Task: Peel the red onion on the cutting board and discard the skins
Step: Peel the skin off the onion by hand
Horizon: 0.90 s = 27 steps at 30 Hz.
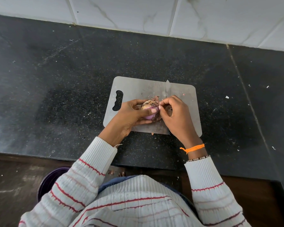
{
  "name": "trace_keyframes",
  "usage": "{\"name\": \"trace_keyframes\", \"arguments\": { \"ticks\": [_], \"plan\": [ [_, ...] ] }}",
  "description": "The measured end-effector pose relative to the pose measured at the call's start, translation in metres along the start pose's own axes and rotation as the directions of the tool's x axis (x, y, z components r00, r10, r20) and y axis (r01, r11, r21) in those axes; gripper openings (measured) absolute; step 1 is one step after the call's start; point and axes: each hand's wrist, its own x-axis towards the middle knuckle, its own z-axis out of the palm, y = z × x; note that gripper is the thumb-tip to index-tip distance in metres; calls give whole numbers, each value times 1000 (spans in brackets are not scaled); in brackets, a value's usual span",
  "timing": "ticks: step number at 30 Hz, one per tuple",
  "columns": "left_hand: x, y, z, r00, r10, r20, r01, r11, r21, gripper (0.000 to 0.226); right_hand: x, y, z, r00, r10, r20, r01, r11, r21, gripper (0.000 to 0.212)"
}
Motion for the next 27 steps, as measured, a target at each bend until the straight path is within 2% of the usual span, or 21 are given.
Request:
{"name": "trace_keyframes", "arguments": {
  "ticks": [6, 11, 15, 18, 21, 24, 27],
  "plan": [
    [0, 0, -2, 996, 7, 92, -3, 999, -43, 47, 0, 5, 2, 997, 78, -28, -79, 996, -31, 3],
    [2, 2, -7, 987, 40, 158, -6, 977, -212, 42, -4, 18, 1, 982, 184, -37, -185, 982, -44, 3],
    [4, 4, -7, 988, 39, 152, 13, 947, -321, 43, -5, 15, 4, 983, 184, -8, -184, 982, -40, 11],
    [5, 3, -6, 990, 36, 139, 18, 929, -370, 45, -4, 1, 4, 978, 189, -90, -182, 980, 81, 19],
    [6, 1, -4, 991, 32, 128, 18, 929, -370, 44, -3, -17, 2, 950, 263, -168, -212, 940, 268, 15],
    [6, 0, -2, 991, 36, 126, 14, 928, -372, 40, -3, -26, 1, 934, 323, -155, -245, 892, 380, 8],
    [5, 0, 0, 993, 47, 104, -8, 936, -351, 39, -3, -28, 2, 924, 351, -153, -267, 876, 403, 5]
  ]
}}
